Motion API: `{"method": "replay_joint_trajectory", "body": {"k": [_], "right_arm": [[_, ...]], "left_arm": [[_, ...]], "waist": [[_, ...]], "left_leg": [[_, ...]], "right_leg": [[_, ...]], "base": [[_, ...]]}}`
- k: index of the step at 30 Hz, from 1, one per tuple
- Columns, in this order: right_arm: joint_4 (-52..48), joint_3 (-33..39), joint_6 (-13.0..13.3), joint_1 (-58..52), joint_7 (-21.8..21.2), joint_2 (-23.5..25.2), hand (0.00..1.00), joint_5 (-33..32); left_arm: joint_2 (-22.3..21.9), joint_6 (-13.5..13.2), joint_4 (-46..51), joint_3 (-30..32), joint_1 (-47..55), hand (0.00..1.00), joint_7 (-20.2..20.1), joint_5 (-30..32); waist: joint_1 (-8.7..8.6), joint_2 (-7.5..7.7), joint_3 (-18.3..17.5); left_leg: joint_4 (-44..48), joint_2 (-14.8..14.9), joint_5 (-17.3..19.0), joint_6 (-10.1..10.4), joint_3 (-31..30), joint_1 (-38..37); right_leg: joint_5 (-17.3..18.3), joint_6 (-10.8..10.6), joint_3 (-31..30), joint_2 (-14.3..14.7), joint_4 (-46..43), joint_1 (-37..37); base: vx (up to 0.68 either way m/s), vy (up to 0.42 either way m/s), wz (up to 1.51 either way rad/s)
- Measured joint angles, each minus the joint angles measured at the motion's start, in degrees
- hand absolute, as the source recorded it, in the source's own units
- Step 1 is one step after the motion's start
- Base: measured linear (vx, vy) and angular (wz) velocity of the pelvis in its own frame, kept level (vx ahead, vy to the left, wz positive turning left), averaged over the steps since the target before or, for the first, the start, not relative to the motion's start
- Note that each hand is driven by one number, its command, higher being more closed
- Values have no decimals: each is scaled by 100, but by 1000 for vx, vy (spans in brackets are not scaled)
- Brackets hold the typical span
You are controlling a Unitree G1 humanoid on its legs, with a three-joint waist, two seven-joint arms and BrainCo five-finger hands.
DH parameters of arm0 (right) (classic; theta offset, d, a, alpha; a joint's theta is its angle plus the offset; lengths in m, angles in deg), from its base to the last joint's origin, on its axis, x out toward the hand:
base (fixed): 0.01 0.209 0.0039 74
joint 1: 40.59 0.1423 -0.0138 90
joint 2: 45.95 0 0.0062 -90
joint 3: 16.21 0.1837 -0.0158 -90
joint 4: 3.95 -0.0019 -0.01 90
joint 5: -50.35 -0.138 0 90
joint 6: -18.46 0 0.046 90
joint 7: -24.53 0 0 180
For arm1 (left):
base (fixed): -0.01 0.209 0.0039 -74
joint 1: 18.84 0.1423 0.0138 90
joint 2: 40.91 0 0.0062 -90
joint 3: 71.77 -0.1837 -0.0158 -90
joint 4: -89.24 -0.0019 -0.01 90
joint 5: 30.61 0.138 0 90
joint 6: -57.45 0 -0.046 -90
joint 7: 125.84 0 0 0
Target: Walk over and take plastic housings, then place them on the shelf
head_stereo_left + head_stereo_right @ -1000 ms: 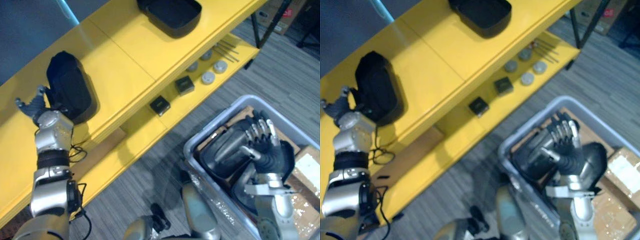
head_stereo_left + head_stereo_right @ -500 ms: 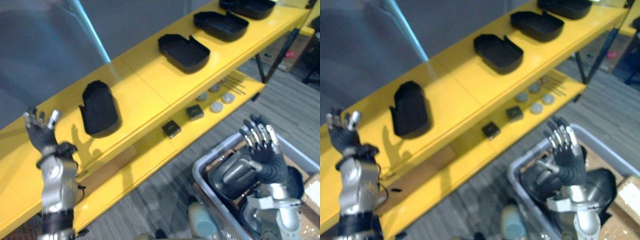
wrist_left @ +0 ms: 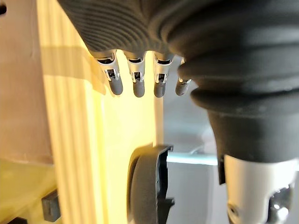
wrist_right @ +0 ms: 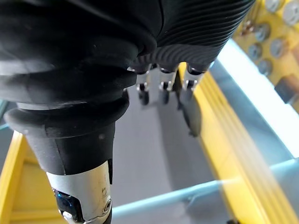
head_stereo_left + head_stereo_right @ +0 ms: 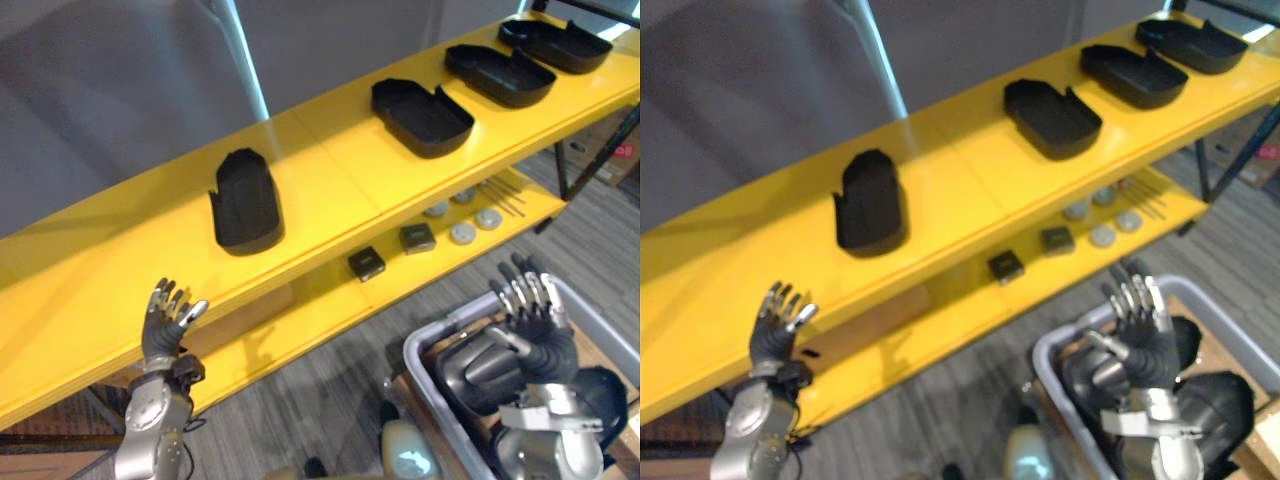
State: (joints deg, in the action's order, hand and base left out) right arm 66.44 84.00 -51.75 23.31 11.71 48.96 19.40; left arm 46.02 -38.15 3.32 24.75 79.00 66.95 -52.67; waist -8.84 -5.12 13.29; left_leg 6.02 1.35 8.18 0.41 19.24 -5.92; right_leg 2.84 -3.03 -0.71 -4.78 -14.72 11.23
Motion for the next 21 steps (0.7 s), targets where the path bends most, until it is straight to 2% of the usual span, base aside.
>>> {"method": "replay_joint_trajectory", "body": {"k": [3, 9, 11, 14, 17, 19, 21], "right_arm": [[157, -7, 6, 65, 1, 17, 0, 0], [229, -22, 7, 106, 17, 24, 0, 1], [251, -35, 8, 95, 18, 59, 0, 1], [253, -88, 17, 84, 17, 101, 0, 2], [253, -222, 19, 75, 21, 177, 0, 9], [249, -339, 19, 60, 26, 195, 0, 16], [236, -396, 19, 66, 32, 196, 0, 18]], "left_arm": [[2, -407, -361, -24, -539, 0, 580, 149], [2, -699, -778, -37, -1072, 0, 1540, 554], [-2, -875, -821, -37, -1258, 0, 2048, 798], [-2, -1043, -810, -25, -1387, 0, 2397, 981], [-6, -927, -801, -21, -1473, 0, 2421, 935], [-64, -603, -814, -24, -1465, 0, 2279, 822], [-151, -411, -839, -34, -1464, 0, 2131, 585]], "waist": [[-9, 13, 8], [-160, 41, 26], [-191, 74, 47], [-209, 119, 75], [-217, 171, 107], [-215, 205, 129], [-209, 234, 149]], "left_leg": [[-60, -23, 5, -8, 7, 2], [-46, -11, 4, -5, 20, -7], [-40, 6, 2, -2, 15, -15], [-39, 13, 0, 1, 14, -31], [-40, 12, 4, 3, 15, -38], [-40, 11, 25, 27, 19, -31], [-34, 6, 58, 75, 32, -10]], "right_leg": [[-77, -1, -27, 0, 16, 36], [-96, 1, -113, 54, 0, 65], [-90, 13, -133, 80, -8, 68], [-76, 26, -146, 95, -33, 70], [-63, 22, -150, 94, -65, 78], [-60, 25, -152, 91, -97, 100], [-44, 45, -174, 88, -194, 170]], "base": [[-14, 13, -5], [-1, -3, -8], [1, -17, -7], [-1, -6, -1], [0, 0, 0], [0, 0, 0], [-5, 1, -2]]}}
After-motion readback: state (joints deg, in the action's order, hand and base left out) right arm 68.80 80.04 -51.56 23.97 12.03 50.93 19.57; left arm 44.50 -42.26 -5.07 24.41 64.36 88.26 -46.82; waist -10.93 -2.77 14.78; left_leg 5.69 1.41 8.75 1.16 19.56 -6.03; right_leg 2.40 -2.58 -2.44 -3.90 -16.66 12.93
